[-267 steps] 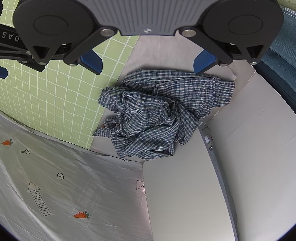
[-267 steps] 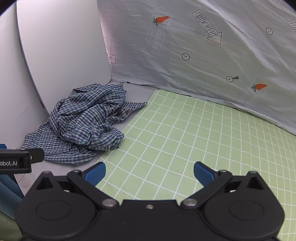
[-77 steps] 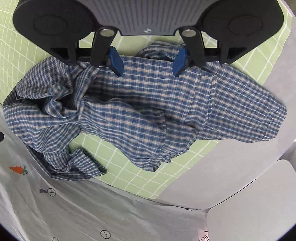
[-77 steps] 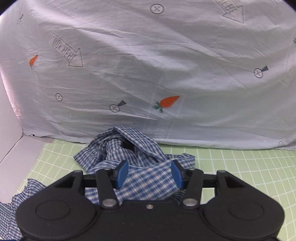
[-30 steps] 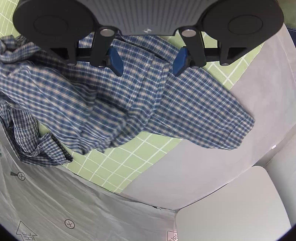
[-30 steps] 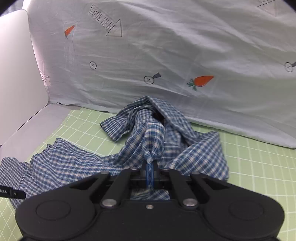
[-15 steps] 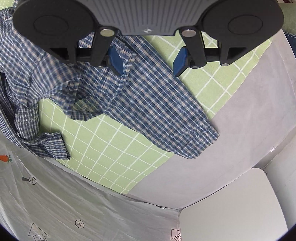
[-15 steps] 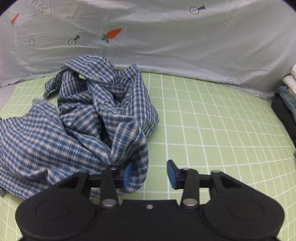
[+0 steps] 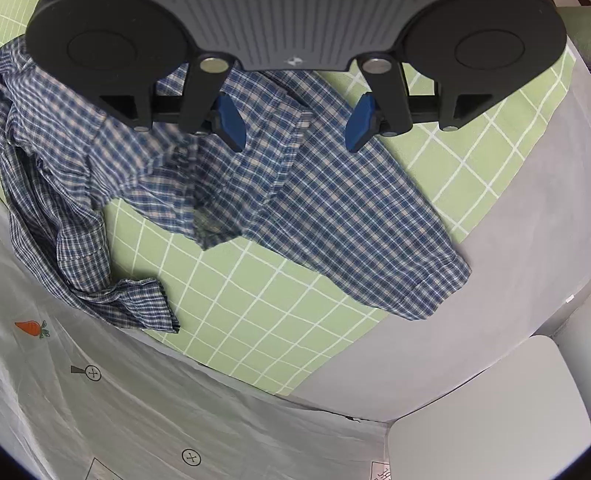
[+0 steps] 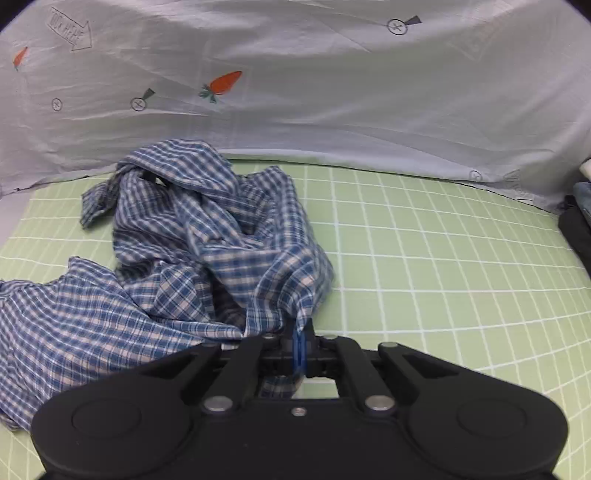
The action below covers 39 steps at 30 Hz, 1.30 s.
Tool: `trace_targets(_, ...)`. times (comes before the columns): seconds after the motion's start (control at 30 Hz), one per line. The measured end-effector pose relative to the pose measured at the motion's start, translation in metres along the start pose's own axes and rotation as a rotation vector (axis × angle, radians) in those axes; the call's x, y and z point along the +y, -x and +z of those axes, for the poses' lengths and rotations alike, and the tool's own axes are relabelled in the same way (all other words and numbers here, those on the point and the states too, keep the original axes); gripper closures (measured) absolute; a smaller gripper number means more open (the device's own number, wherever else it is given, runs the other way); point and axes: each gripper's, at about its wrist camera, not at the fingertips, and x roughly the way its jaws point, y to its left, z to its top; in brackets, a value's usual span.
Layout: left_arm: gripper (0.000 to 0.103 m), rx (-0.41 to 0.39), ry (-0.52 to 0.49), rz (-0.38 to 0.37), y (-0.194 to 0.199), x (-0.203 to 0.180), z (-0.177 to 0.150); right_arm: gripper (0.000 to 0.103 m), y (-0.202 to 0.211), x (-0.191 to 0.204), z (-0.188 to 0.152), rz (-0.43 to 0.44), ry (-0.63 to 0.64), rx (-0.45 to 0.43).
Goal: Fold clothes
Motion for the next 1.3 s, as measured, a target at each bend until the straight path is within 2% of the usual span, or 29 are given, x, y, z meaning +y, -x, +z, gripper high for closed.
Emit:
trace_targets(0.13, 0.042, 0.017, 0.007, 0.017, -0.004, 0.005, -0.006, 0.098, -0.011, -0.007, -0.004, -0.065, 0.009, 0.041)
trace_targets(0.17, 0.042, 0.019, 0.008, 0.016, -0.005, 0.006, -0.007, 0.090, -0.005, -0.005, -0.004, -0.092, 0.005, 0.029)
trace_targets(0.2, 0.042, 0.021, 0.010, 0.015, -0.005, 0.007, -0.009, 0.076, 0.000, -0.004, -0.003, -0.120, 0.000, 0.016)
trace_targets(0.27, 0.042, 0.029, 0.012, 0.011, -0.006, 0.008, -0.012, 0.058, 0.020, 0.011, 0.002, -0.113, -0.015, -0.060)
trace_targets(0.33, 0.042, 0.038, 0.012, 0.007, -0.007, 0.007, -0.015, 0.054, 0.040, 0.030, 0.010, -0.050, -0.007, -0.128)
trace_targets(0.37, 0.042, 0.041, 0.010, 0.004, -0.007, 0.007, -0.017, 0.048, 0.048, 0.040, 0.016, 0.007, -0.003, -0.147)
trace_targets(0.4, 0.042, 0.043, 0.007, 0.001, -0.007, 0.007, -0.018, 0.041, 0.052, 0.051, 0.020, 0.058, 0.008, -0.153)
trace_targets(0.47, 0.042, 0.048, 0.000, -0.008, -0.007, 0.006, -0.021, 0.035, 0.056, 0.077, 0.029, 0.160, 0.050, -0.156)
trace_targets(0.53, 0.042, 0.053, -0.014, -0.027, -0.005, 0.006, -0.024, 0.034, 0.053, 0.102, 0.033, 0.241, 0.107, -0.156)
trace_targets(0.67, 0.042, 0.059, -0.042, -0.053, -0.001, 0.004, -0.028, 0.029, 0.031, 0.144, 0.034, 0.256, 0.204, -0.110)
trace_targets(0.73, 0.042, 0.060, -0.051, -0.063, 0.001, 0.002, -0.030, 0.032, 0.021, 0.152, 0.034, 0.247, 0.229, -0.063)
trace_targets(0.77, 0.042, 0.059, -0.056, -0.067, 0.002, 0.002, -0.031, 0.055, 0.021, 0.148, 0.032, 0.252, 0.220, -0.057)
trace_targets(0.8, 0.042, 0.056, -0.060, -0.070, 0.004, 0.002, -0.031, 0.091, 0.022, 0.144, 0.031, 0.258, 0.211, -0.051)
trace_targets(0.83, 0.042, 0.051, -0.064, -0.073, 0.007, 0.002, -0.032, 0.097, 0.023, 0.140, 0.030, 0.263, 0.202, -0.045)
trace_targets(0.9, 0.042, 0.041, -0.070, -0.078, 0.011, 0.002, -0.033, 0.100, 0.039, 0.123, 0.024, 0.273, 0.149, -0.088)
trace_targets(1.0, 0.042, 0.025, -0.073, -0.075, 0.019, 0.001, -0.038, 0.100, 0.073, 0.098, 0.011, 0.208, 0.137, -0.167)
trace_targets(1.07, 0.042, 0.015, -0.076, -0.071, 0.026, 0.000, -0.043, 0.100, 0.092, 0.074, -0.001, 0.181, 0.091, -0.187)
trace_targets(1.2, 0.042, 0.004, -0.092, -0.060, 0.037, -0.003, -0.061, 0.100, 0.109, 0.031, -0.040, 0.102, 0.060, -0.159)
trace_targets(1.3, 0.042, 0.010, -0.109, -0.051, 0.044, -0.006, -0.079, 0.100, 0.105, 0.004, -0.076, 0.063, 0.010, -0.079)
